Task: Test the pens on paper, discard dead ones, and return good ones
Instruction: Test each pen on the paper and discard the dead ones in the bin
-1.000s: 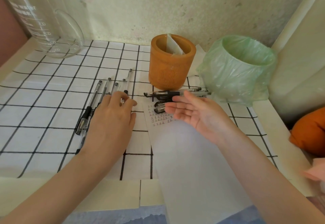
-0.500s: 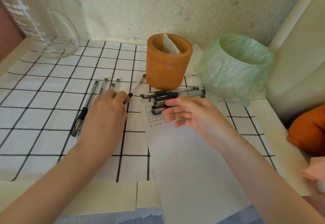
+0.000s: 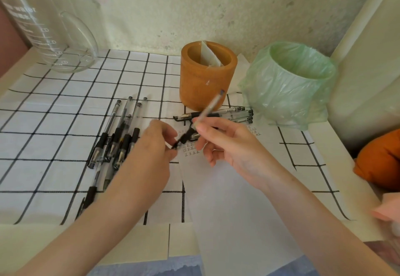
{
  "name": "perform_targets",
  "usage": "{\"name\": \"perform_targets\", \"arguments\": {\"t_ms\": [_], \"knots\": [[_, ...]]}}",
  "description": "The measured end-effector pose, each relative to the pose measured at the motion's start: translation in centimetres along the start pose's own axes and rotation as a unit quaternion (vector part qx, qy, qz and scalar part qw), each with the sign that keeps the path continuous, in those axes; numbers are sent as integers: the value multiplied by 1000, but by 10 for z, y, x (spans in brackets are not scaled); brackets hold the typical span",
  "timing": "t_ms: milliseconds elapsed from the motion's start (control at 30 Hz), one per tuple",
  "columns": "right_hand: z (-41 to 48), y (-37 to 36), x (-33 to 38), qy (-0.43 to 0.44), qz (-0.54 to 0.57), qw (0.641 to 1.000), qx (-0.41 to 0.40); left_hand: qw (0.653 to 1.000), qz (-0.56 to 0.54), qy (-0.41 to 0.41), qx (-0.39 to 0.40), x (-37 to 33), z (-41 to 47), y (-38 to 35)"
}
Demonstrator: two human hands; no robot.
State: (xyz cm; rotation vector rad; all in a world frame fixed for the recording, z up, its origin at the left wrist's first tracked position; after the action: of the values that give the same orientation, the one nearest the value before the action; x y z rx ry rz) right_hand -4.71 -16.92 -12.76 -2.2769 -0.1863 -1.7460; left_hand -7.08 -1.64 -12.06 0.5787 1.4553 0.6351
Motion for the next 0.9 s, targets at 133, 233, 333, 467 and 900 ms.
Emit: {"name": "perform_targets", "arguments": {"t_ms": [133,233,333,467,900], "knots": [[0,3,1,23,-5,1000,-20,997,8,-69,44,-9,-5,-12],[-1,5,4,32,23,999,-25,992,14,-114,44,-16,-7,-14],[-3,3,5,43,16,999,-12,993,-36,-93,70,-18,-7,-17],[-5,1,5,47,-19,999,0,992,-63,-78,82,-20,-9,-20],[-12,5,13,42,15,998,45,984,-134,-65,97,-28,-12,-17]]}}
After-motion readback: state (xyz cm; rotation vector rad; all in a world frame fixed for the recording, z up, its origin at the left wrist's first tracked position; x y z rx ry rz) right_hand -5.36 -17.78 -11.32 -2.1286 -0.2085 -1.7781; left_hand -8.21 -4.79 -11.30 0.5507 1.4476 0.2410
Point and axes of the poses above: each hand's wrist, its own z-axis towards the middle knuckle, its own y-axis out of the back of the hand, x = y × z, the point moved 5 cm from there along z, towards the middle knuckle, and after that the axes turned 4 degrees about z, right-handed, at the moved point
